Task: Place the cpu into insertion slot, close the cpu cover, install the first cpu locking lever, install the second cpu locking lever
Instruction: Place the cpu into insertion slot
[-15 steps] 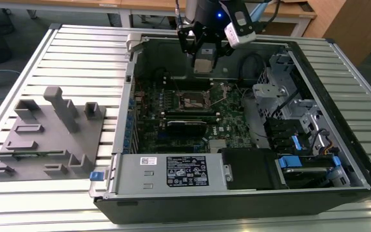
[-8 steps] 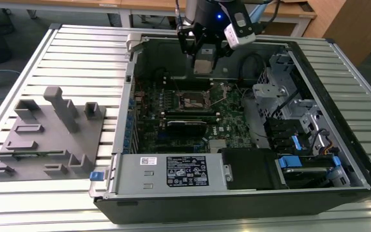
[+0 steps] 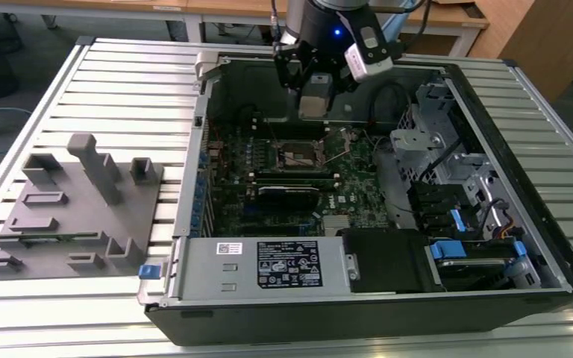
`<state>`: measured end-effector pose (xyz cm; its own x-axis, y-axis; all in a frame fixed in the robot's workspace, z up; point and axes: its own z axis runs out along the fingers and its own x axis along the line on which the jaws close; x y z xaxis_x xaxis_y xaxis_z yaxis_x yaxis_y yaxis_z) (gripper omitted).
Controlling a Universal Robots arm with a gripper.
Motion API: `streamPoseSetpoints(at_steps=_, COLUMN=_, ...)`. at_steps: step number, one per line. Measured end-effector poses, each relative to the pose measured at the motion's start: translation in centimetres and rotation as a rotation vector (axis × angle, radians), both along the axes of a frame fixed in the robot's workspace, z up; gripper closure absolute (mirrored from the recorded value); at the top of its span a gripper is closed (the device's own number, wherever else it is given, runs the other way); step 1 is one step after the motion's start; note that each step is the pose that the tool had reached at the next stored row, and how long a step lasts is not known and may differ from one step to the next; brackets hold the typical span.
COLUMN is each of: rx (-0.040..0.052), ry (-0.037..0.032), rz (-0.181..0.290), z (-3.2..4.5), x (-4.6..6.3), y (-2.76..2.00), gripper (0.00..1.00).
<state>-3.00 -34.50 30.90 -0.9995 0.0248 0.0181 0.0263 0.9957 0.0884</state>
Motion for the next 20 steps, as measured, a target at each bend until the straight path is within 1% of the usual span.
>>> streamPoseSetpoints(at_steps=7, rx=0.0000, ry=0.0000, rz=0.000, z=-0.52, x=0.0, y=0.00, gripper=0.46)
streamPoseSetpoints(at_steps=14, rx=0.0001, ry=-0.0003, rz=0.000, z=-1.68, x=0.0, y=0.00, gripper=0.46)
streamPoseSetpoints(at_steps=18, rx=0.0000, ry=-0.0003, rz=0.000, z=-1.76, x=0.0, y=0.00, gripper=0.46)
streamPoseSetpoints(at_steps=20, rx=0.0001, ry=-0.0004, rz=0.000, z=-1.98, x=0.0, y=0.00, gripper=0.46)
